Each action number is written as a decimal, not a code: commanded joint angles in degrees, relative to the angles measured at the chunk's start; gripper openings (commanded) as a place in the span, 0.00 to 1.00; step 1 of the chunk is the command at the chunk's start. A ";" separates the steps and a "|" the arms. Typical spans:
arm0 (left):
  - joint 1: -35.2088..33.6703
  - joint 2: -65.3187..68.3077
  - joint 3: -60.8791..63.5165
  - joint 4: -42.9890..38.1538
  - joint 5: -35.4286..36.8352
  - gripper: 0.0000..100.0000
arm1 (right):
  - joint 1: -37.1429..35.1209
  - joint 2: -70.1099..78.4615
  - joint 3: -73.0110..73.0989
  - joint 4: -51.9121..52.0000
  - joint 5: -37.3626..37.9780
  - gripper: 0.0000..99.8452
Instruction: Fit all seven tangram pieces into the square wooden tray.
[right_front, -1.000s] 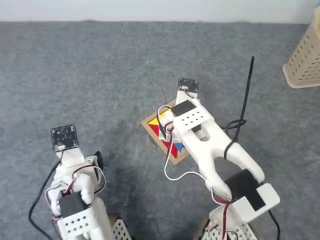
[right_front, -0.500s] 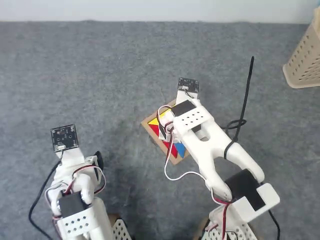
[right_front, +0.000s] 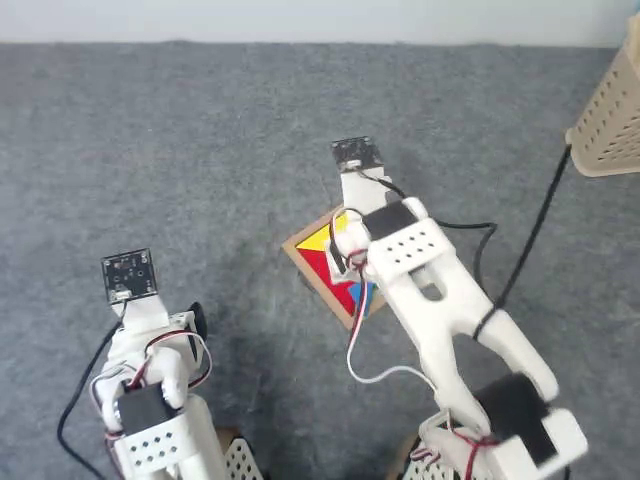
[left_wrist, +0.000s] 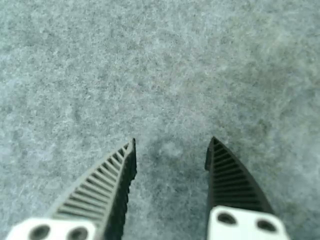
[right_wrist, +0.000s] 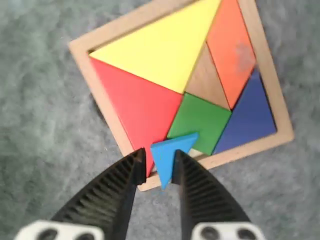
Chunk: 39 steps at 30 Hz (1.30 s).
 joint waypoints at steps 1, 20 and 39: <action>-0.35 -1.14 -0.75 0.18 -0.35 0.22 | -0.48 -5.85 6.42 -10.42 15.82 0.01; -0.35 -1.14 -0.75 0.18 -0.35 0.22 | 3.74 -4.97 18.73 -28.18 30.24 0.01; -0.35 -1.14 -0.75 0.18 -0.35 0.22 | 4.53 -17.63 22.24 -8.92 29.54 0.01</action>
